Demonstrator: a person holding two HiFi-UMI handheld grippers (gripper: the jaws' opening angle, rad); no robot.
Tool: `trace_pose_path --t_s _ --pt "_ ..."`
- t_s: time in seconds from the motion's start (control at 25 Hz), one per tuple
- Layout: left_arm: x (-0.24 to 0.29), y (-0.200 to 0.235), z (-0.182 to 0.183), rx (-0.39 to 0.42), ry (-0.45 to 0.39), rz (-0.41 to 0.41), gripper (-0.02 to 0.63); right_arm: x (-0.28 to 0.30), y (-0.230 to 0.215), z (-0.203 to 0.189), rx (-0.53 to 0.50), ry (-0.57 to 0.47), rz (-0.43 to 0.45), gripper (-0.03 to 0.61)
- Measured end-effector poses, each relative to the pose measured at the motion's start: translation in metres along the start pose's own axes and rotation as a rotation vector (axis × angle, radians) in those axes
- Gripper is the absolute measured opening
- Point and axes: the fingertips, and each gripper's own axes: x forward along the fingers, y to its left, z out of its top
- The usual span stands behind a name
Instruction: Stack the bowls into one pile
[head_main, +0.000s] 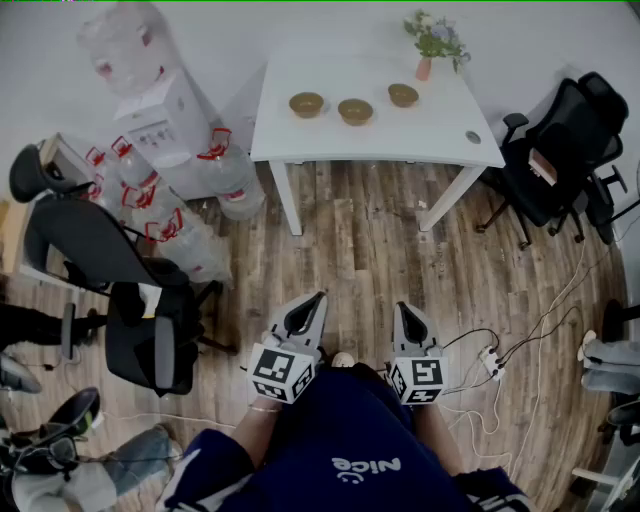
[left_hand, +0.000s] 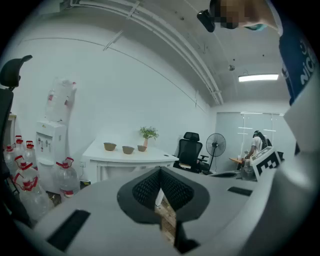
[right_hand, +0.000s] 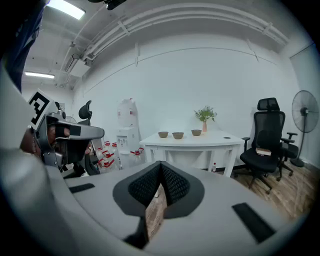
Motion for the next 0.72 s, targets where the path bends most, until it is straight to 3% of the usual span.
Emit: trace_pose_path --t_s 0.4,0.72 --pt "0.011 0.031 0.0 -0.066 0.028 0.03 0.017 0.025 0.006 0.009 -0.019 0.008 0.001 0.021" --pt "0.03 0.055 0.008 -0.052 0.028 -0.049 0.018 0.052 0.01 0.018 -0.012 0.006 -0.036 0.023"
